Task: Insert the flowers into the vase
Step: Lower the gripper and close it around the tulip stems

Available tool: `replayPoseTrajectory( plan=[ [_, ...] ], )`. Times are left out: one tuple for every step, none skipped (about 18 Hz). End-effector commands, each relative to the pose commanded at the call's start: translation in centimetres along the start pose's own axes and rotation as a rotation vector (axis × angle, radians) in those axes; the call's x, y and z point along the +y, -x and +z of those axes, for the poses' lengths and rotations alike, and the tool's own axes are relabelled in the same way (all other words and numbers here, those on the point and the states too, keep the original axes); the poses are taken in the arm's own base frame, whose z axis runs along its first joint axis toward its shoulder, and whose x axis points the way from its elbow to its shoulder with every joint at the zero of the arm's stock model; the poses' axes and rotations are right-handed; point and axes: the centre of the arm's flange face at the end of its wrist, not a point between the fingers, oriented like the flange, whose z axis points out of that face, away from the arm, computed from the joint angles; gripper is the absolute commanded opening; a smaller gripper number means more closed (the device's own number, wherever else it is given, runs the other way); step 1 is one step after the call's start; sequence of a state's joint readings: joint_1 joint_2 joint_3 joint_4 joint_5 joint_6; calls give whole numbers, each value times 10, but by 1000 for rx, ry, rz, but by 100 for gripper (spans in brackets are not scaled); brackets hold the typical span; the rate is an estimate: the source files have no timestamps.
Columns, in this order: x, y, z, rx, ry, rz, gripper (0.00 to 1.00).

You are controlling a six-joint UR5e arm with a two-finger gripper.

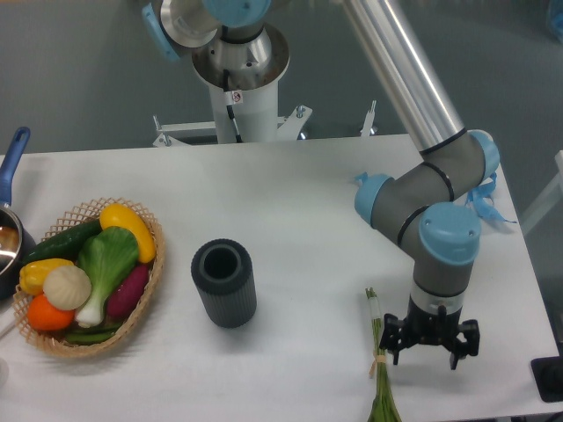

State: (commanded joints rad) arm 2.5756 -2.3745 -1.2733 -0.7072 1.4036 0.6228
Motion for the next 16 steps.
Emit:
replayPoseTrajectory(
  plan=[
    [0, -1, 2, 1, 1, 0, 100],
    [-1, -6, 3, 5, 2, 5, 100],
    [-4, -14, 7, 11, 5, 14, 100],
    [-5, -18, 12, 16, 8, 19, 100],
    [-5, -19, 15, 19, 8, 19, 100],
    [-5, -20, 18, 21, 11, 21, 100],
    [-4, -20, 20, 22, 12, 21, 100],
    [-5, -20, 20, 21, 11, 23, 99],
    [-4, -20, 21, 22, 12, 23, 99],
    [-4, -20, 22, 23, 13, 24, 99],
    [-3, -22, 23, 26, 17, 23, 99],
    [-5, -27, 24, 28, 17, 32, 97],
    [-5, -28, 25, 29, 18, 33, 93],
    [-5, -30, 26, 30, 19, 34, 89],
    [-5, -30, 26, 31, 21, 35, 86],
    [-4, -30, 27, 32, 22, 38, 82]
  ],
)
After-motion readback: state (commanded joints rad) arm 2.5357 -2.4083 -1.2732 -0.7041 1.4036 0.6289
